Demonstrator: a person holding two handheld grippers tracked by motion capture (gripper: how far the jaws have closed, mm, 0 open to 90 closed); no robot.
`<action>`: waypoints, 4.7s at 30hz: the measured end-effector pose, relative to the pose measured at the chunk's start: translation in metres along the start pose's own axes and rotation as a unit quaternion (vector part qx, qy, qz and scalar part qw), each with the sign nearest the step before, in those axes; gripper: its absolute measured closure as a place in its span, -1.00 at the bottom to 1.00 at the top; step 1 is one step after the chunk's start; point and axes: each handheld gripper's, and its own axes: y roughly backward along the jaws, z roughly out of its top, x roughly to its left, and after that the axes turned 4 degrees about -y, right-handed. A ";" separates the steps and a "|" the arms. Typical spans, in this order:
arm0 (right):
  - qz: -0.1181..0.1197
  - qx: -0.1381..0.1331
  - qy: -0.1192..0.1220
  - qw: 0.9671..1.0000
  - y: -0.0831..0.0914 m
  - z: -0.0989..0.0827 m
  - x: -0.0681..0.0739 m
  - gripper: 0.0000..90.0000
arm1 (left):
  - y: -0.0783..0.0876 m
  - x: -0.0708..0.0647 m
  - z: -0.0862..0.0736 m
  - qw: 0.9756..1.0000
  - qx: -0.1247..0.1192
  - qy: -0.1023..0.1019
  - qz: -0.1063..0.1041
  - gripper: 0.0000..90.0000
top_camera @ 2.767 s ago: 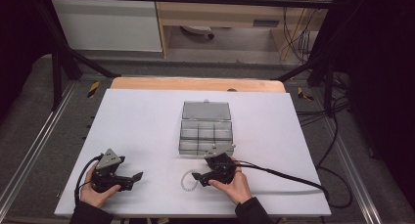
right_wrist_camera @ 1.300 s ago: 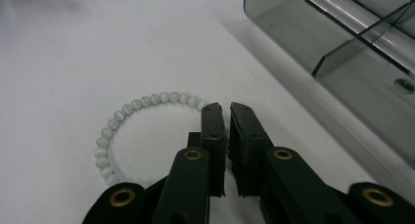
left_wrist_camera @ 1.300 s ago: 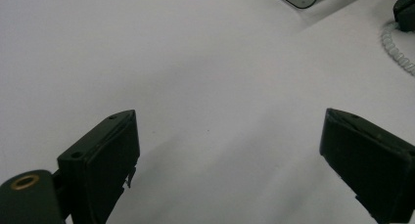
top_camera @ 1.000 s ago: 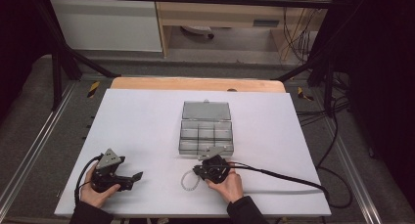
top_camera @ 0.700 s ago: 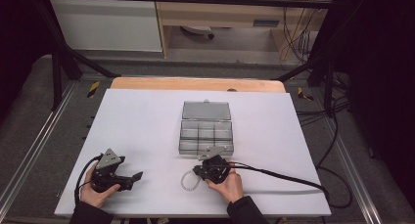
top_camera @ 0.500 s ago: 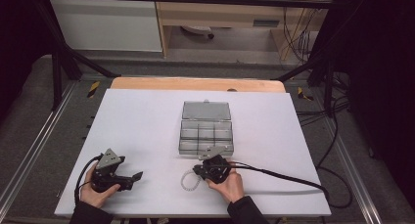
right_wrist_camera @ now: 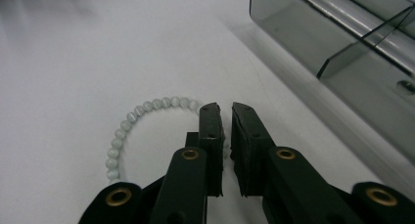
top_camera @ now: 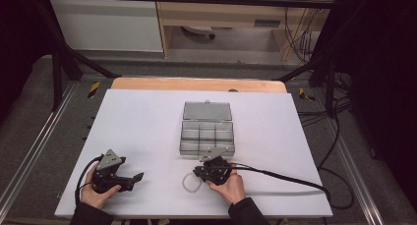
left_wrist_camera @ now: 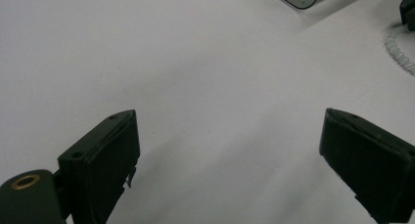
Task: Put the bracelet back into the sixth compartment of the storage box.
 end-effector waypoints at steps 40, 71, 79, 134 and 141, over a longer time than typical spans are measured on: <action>0.000 -0.042 0.039 0.998 0.035 0.012 0.004 0.90 | 0.000 0.000 0.000 1.000 -0.001 0.002 -0.001 -0.82; -0.033 -0.066 0.053 0.996 0.071 0.027 -0.001 0.90 | 0.000 0.000 0.000 1.000 -0.001 0.002 0.000 -0.83; -0.044 -0.070 0.062 0.995 0.080 0.035 -0.001 0.90 | 0.000 0.000 0.000 1.000 -0.001 0.002 0.001 -0.82; -0.129 -0.099 0.032 0.986 0.128 0.069 -0.050 0.90 | 0.000 0.001 0.000 1.000 -0.004 0.004 0.002 -0.82; -0.134 -0.090 0.031 0.986 0.118 0.070 -0.055 0.90 | 0.001 0.001 0.000 1.000 -0.005 0.003 0.003 -0.82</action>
